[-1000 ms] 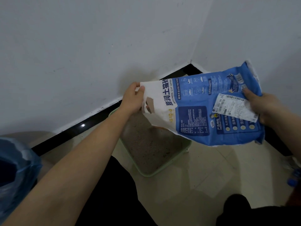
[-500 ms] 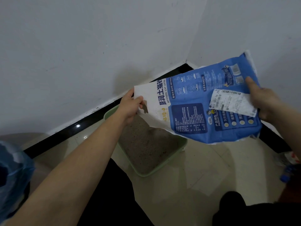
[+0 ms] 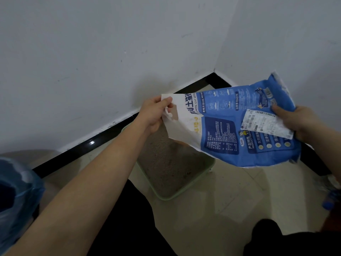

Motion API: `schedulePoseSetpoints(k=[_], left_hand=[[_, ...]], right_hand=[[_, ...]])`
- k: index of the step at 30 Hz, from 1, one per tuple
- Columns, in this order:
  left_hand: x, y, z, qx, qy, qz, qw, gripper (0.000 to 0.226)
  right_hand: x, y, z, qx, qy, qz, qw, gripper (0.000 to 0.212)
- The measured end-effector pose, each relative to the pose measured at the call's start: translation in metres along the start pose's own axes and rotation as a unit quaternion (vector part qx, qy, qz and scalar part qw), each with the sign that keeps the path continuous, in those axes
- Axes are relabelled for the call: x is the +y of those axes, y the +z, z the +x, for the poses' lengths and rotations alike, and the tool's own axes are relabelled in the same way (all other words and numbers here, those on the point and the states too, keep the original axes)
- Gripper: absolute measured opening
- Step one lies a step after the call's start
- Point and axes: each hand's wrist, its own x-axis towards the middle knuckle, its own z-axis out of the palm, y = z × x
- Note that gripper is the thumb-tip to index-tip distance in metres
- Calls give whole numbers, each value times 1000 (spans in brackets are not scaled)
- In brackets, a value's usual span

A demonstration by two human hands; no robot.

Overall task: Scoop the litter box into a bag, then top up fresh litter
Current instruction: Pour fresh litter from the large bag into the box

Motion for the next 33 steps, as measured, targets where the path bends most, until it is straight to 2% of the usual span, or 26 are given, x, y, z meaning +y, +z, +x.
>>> schedulePoseSetpoints(k=[3,7,10,13,16,19,23,26,29,31,33], left_hand=[[5,1,0,1,7,-16,1000,13],[5,-1,-4,-27,6,-37,999,11],[3,0,-7,-46,12,-21,999,16],[-1,-1,-7,-58,56,73,994,25],[-2,-2,-8,-61,84,143,984,43],[-6,-3,-6,-62,85,197,975,61],[-12,-7,-3,-43,63,216,973,62],[-15,-8,-7,-31,29,216,976,57],[-21,-12,-6,-13,-2,198,980,56],[-25,-17,-4,3,-17,196,980,62],[-31,-21,-3,9,-35,182,983,78]], right_hand=[[-3,2,-4,-26,11,-10,1000,46],[-9,4,-2,-31,35,-40,998,67],[-10,2,2,-47,44,-15,998,60],[-8,-3,6,-37,44,-11,998,60],[-10,-6,4,-11,33,-9,999,51],[-9,-8,7,16,8,-16,1000,46],[-15,-6,5,6,-1,65,998,33],[-24,-1,1,16,-39,69,997,21],[-26,4,1,40,-104,39,993,19],[-24,7,2,36,-143,8,989,27],[-22,8,2,24,-170,-10,985,31]])
